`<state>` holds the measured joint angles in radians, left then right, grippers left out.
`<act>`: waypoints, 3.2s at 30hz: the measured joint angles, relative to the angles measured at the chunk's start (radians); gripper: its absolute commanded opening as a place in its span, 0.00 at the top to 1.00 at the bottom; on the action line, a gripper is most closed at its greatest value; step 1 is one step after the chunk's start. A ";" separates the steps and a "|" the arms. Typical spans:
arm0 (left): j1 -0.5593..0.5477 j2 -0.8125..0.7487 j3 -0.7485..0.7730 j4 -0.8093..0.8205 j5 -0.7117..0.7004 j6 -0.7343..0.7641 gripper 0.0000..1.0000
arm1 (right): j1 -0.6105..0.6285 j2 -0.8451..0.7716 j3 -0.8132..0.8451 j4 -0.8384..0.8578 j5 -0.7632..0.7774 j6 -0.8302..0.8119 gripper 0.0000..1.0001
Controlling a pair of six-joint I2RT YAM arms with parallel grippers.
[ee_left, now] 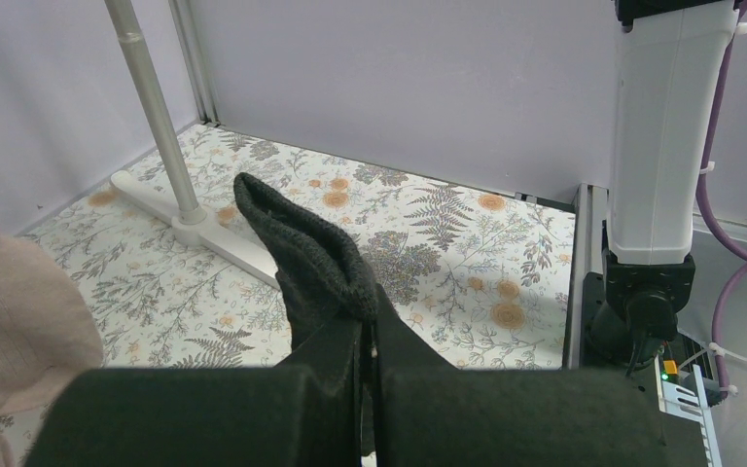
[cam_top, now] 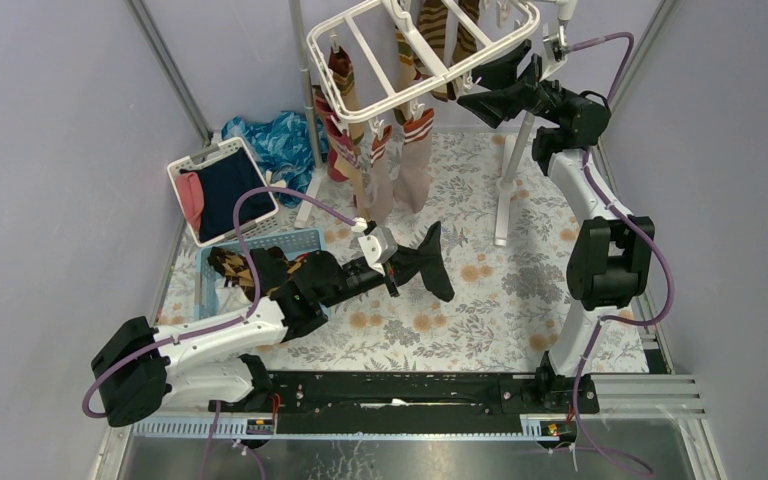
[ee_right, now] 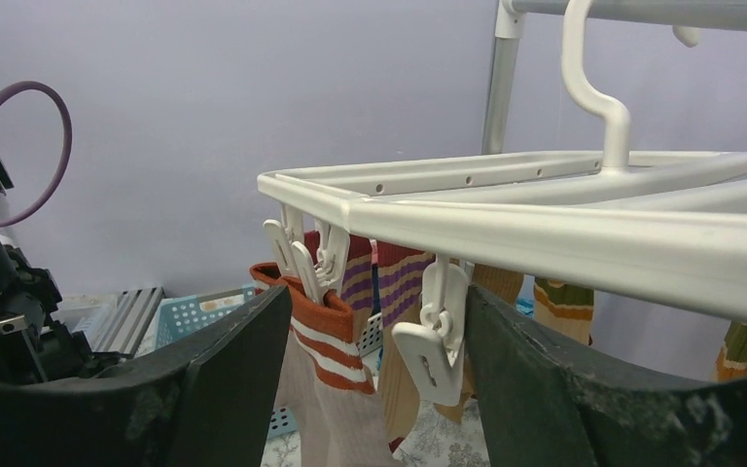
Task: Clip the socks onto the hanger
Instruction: Open the clamp at the hanger.
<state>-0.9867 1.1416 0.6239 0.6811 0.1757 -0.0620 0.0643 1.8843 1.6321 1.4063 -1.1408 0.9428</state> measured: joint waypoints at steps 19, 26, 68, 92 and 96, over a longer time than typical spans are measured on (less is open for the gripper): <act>0.000 0.000 0.000 0.000 0.000 0.000 1.00 | 0.026 0.022 0.014 0.081 0.000 0.026 0.07; 0.000 0.001 0.000 0.000 0.001 -0.001 1.00 | 0.028 0.041 0.037 0.094 0.000 0.030 0.07; -0.001 0.004 0.000 0.000 0.002 -0.026 1.00 | -0.020 0.084 0.052 0.112 0.015 0.112 0.10; -0.001 0.004 0.000 0.000 0.002 -0.027 1.00 | -0.019 0.084 0.093 0.119 0.032 0.154 0.14; -0.001 0.004 0.000 0.000 0.002 -0.027 1.00 | -0.016 0.084 0.097 0.119 0.032 0.154 0.18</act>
<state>-0.9874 1.1454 0.6239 0.6811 0.1776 -0.0891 0.0479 1.9678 1.7290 1.5249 -1.1088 1.0973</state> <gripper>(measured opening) 0.007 0.852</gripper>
